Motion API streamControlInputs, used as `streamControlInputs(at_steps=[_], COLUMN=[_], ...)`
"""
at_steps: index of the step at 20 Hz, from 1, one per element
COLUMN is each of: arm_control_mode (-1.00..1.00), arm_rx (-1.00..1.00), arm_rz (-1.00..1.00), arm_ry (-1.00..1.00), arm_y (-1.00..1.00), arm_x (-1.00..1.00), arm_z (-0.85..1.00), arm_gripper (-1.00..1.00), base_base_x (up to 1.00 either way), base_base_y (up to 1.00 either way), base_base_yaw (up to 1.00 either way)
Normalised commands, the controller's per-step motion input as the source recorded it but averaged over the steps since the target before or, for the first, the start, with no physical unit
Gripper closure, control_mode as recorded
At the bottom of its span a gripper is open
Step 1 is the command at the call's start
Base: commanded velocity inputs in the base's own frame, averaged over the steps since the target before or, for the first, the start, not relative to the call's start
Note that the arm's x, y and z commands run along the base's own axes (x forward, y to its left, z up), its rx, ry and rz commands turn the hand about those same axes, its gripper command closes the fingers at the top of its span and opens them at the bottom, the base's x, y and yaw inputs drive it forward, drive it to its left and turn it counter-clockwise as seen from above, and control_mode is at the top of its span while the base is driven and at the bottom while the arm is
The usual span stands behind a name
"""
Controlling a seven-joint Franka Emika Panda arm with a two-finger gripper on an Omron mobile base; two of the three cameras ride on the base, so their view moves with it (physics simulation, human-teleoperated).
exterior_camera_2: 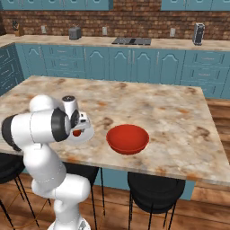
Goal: Pick the chicken drumstick and bell pepper from their plates and place them in the bowl. Then put the bowl in the fridge.
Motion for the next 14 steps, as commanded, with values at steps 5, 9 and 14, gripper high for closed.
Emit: streamControlInputs(at_steps=[5,9,14], arm_control_mode=[-1.00,-1.00,-1.00], arm_rx=[0.00,0.00,0.00], arm_rz=[0.00,0.00,-0.01], arm_ry=[0.00,0.00,0.00], arm_y=[0.10,0.11,0.05], arm_x=[0.32,0.28,0.05], arm_z=[-0.18,-0.14,-0.13], arm_gripper=[-1.00,-1.00,-1.00], base_base_x=[0.00,0.00,0.00], base_base_y=[0.00,0.00,0.00], base_base_yaw=[0.00,0.00,0.00])
